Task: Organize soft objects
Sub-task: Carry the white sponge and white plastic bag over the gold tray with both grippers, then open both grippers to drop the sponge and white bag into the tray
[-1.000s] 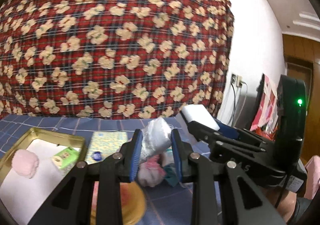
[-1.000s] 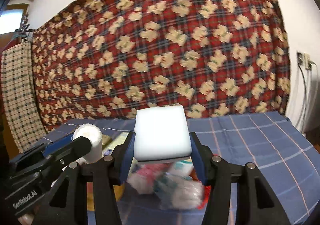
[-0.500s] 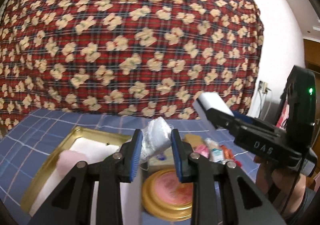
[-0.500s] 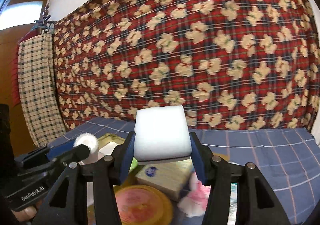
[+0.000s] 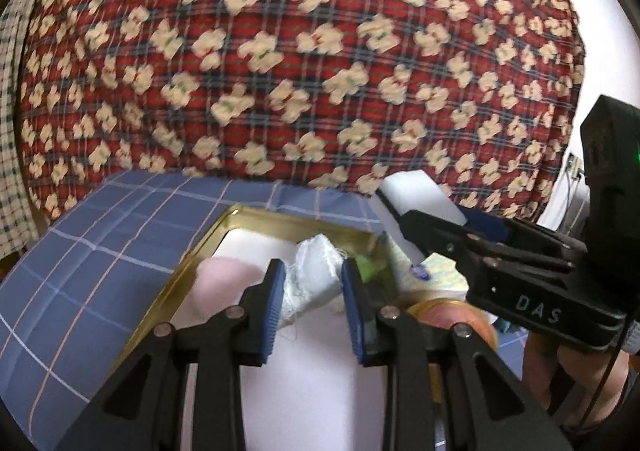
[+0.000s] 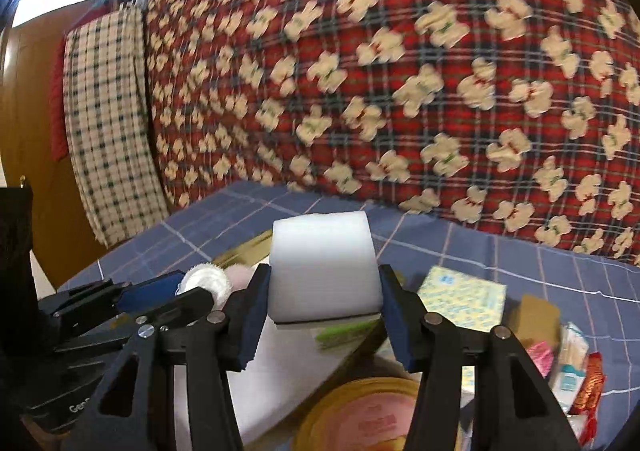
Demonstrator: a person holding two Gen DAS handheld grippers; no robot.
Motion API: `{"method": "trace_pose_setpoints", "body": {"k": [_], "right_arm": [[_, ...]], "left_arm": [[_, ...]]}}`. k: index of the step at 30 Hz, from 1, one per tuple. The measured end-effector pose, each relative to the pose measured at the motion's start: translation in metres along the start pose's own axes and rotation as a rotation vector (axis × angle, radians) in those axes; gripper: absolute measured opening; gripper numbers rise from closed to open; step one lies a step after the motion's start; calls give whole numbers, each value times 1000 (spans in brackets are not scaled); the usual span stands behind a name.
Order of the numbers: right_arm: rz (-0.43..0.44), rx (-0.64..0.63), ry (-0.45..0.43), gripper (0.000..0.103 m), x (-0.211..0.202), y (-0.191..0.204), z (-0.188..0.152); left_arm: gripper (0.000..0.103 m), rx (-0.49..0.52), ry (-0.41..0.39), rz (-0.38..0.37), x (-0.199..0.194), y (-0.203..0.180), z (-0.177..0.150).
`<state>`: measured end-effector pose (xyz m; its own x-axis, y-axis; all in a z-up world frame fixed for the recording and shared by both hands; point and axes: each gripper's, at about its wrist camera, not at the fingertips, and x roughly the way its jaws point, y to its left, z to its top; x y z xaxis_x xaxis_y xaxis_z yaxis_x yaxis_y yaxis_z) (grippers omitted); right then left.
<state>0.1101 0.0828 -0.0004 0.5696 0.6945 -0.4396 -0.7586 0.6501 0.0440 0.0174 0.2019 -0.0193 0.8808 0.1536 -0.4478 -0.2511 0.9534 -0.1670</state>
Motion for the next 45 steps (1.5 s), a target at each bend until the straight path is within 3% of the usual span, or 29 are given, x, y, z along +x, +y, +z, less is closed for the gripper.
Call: {"method": "trace_pose_setpoints", "body": {"k": [15,34,39,42,45], "right_arm": [[5,-86,197,55,48,28,-20],[12,-112,260,56,60,34,-29],[19,-102,240,60,56,33,-30],[4,-94,220,67,51,29,-30],[11,-71,191,68,41,23,-29]], "left_arm": [[27,-28,113,94,23,29,-9],[29,-8,179,143,37,37,-10],[45,-11,170,176,32,38,-9],[60,-11,157,199,27,39,-7],[73,-35,141,191,23,41,-6]]}}
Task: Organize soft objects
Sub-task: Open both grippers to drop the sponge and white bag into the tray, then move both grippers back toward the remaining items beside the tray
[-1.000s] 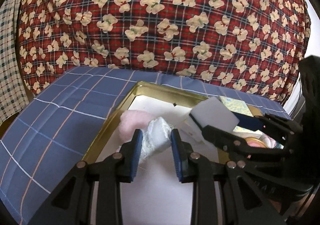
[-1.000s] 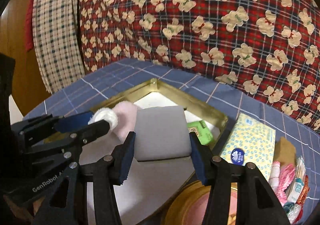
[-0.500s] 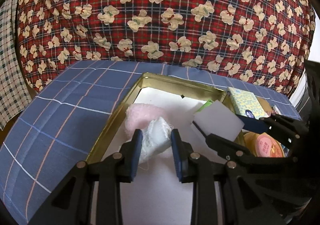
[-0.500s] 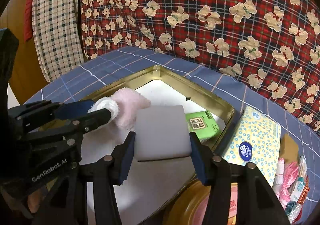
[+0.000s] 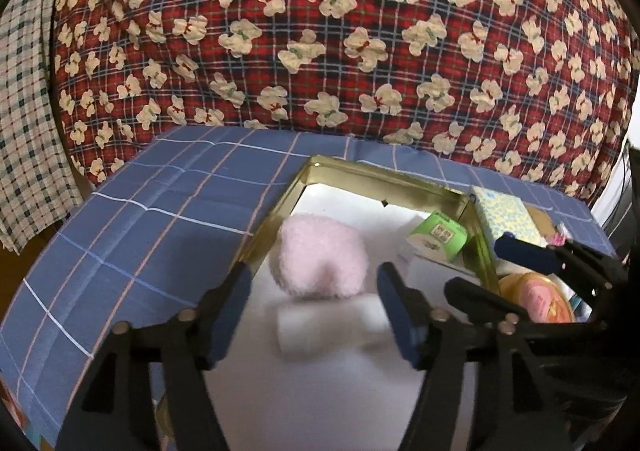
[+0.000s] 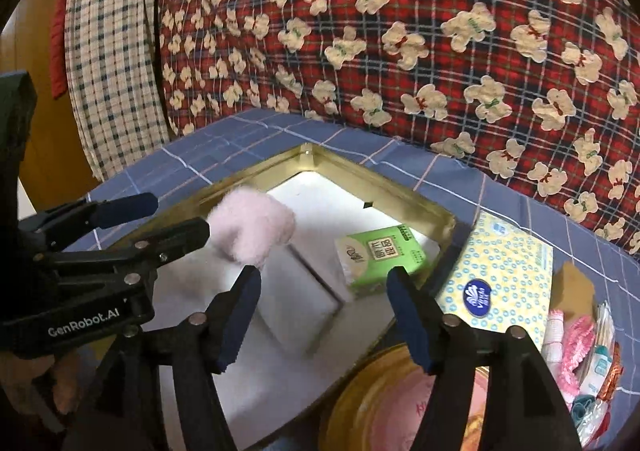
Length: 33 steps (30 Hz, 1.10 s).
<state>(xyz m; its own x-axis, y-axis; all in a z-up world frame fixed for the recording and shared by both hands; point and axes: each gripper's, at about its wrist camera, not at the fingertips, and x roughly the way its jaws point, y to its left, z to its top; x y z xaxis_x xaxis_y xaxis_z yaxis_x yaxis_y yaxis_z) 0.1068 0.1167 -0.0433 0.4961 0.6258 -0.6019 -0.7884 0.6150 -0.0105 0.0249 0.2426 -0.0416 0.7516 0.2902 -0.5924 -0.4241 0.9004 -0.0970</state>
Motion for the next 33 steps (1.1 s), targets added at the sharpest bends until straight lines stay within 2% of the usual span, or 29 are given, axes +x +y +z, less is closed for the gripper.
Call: {"method": "trace_pose_setpoints", "body": {"k": [2,8,16,24,28,33], "right_arm": [[-7,11,-29,68,-10,-4,-1],[-42,41,-111,68,-40,-18,-9],[-157,97,-170,69,-79,-63,-37],[-295,188,-134,69,-117,-137,-83],[-326,238,-87,69,-123,-167,-106],[-339,246,-45,69,-123,-184,-123]], "left_arm": [[81,-6,-9,-5,-3,-2,0],[86,17,-37,-38,-11,-25,-1],[91,77,-75,-88,-22,-77,-8],[96,182,-85,-179,-28,-149,-19],[97,209,-78,-208,-26,-177,-25],[98,235,-64,-208,-22,-198,-33]]}}
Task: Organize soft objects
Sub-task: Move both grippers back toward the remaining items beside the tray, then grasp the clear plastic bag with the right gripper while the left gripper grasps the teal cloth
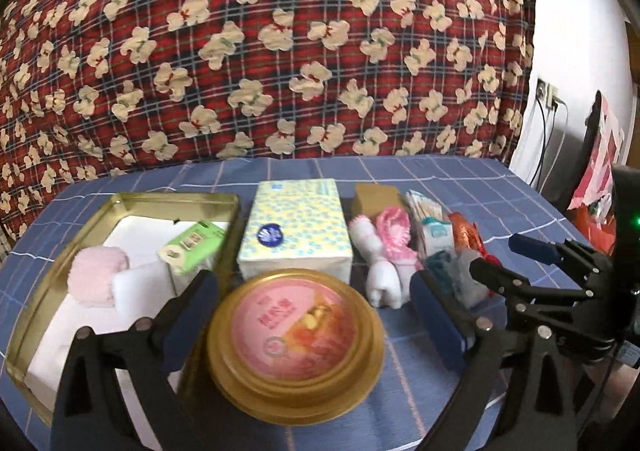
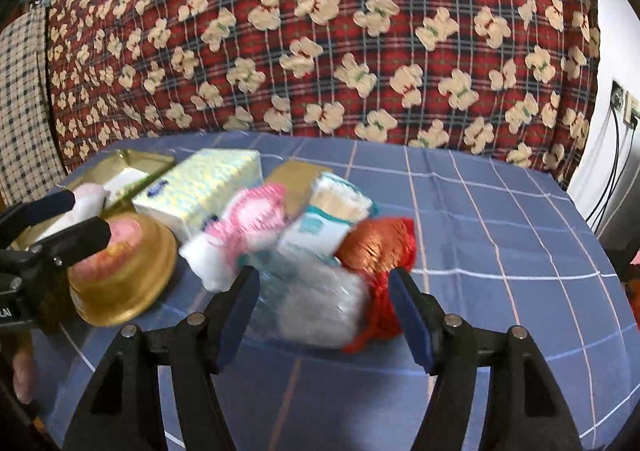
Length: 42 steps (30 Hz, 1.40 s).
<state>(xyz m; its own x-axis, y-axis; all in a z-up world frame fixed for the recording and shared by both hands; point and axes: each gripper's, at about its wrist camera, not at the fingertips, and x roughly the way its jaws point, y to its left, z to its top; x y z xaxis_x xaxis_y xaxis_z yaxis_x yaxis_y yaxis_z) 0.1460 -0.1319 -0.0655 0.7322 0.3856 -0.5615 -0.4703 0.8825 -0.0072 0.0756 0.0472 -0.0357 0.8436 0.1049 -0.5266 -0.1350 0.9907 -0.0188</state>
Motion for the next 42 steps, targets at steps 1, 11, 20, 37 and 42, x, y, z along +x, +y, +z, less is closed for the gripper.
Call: {"method": "trace_pose_setpoints", "body": {"k": [1,11,20,37,42], "right_arm": [[-6,1,8,69,2,-3,-1],[64,-63,6,62,4,12,-4],[7,6,133,62,25,-15,-9],[111,-33,109,22,19,-9,-10],[98,19,30,21,6,-20,-9]], "left_arm": [[98,5,0,1,0,-3,-1],[98,-8,13,11,7,-6,-7],[100,-17,10,-3,5,-4,-10],[100,26,26,-50,6,-30,-16],[100,53,26,-72,8,-44,-16]]}}
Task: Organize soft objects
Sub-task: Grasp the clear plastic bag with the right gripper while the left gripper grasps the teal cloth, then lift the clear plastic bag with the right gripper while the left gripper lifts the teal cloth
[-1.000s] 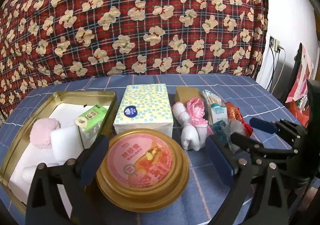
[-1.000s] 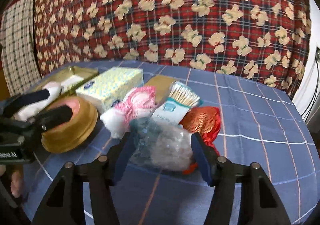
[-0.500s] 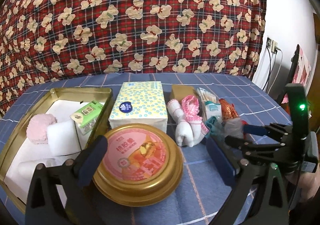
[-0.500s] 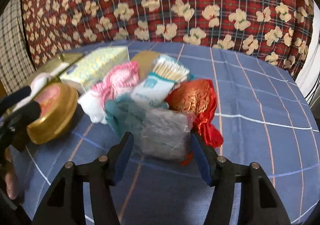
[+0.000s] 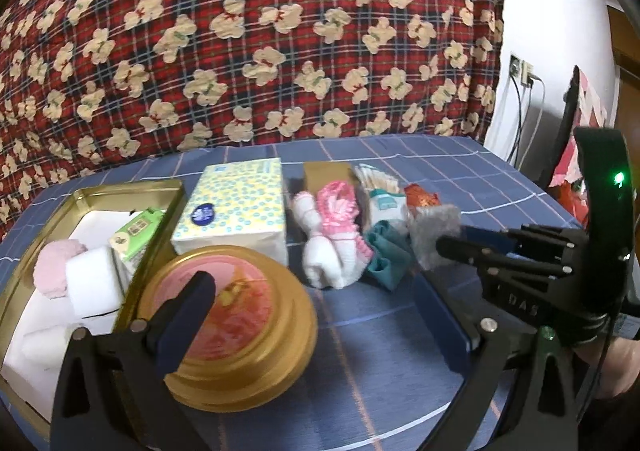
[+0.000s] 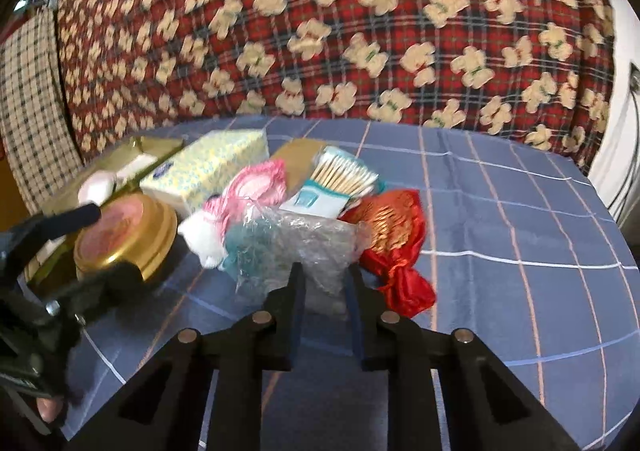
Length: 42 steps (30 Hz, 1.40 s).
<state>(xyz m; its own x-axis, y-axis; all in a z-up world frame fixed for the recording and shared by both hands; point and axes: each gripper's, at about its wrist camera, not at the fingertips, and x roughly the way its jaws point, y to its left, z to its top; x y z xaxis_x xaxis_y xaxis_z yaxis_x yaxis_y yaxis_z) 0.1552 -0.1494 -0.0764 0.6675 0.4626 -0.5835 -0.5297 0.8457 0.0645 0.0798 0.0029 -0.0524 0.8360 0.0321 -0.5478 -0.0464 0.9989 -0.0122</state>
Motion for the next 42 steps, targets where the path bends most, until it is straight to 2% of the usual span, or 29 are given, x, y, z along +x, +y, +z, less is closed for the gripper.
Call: {"method": "trace_pose_setpoints", "body": {"k": [3,6,7,8,10,13,18,20,22,24,25,28,34,39,42], "right_arm": [[-26,47,-35,21,-6,-9,1],[-106,73,-66,21,-9,-21,4],[-117,88,-71,21,-8,-26,5],[-123,106,-75,21,-8,-31,6],[-127,135,-80,21,-8,-39,7],[-125,146,-88,21,-10,-41,7],[-107,186,-94,21,-11,-49,7],[-101,196,-97,21,-12,-50,6],[-106,193,-94,21,-11,-49,6],[-114,185,-94,21,-10,-47,6],[-118,183,-96,21,-11,-47,6],[-130,186,-113,21,-14,-47,5],[-147,179,-147,21,-21,-45,3],[-167,173,-180,21,-27,-43,3],[-173,168,-203,21,-32,-43,2]], "left_arm": [[99,24,-6,-15,1,-11,3],[94,49,-16,-38,5,-22,9],[87,57,-14,-41,7,-25,10],[75,68,-9,-49,10,-30,12],[64,94,14,-81,21,-39,16],[61,100,53,-103,38,-48,22],[59,137,125,-79,69,-60,24],[46,143,152,-87,76,-63,20],[41,169,187,-74,83,-68,18],[22,180,201,-81,86,-72,17],[4,177,205,-83,86,-71,17],[4,135,189,-115,82,-64,18],[4,74,29,-171,49,-49,20],[4,13,-63,-173,32,-36,21],[4,18,-113,-154,23,-36,21]]}}
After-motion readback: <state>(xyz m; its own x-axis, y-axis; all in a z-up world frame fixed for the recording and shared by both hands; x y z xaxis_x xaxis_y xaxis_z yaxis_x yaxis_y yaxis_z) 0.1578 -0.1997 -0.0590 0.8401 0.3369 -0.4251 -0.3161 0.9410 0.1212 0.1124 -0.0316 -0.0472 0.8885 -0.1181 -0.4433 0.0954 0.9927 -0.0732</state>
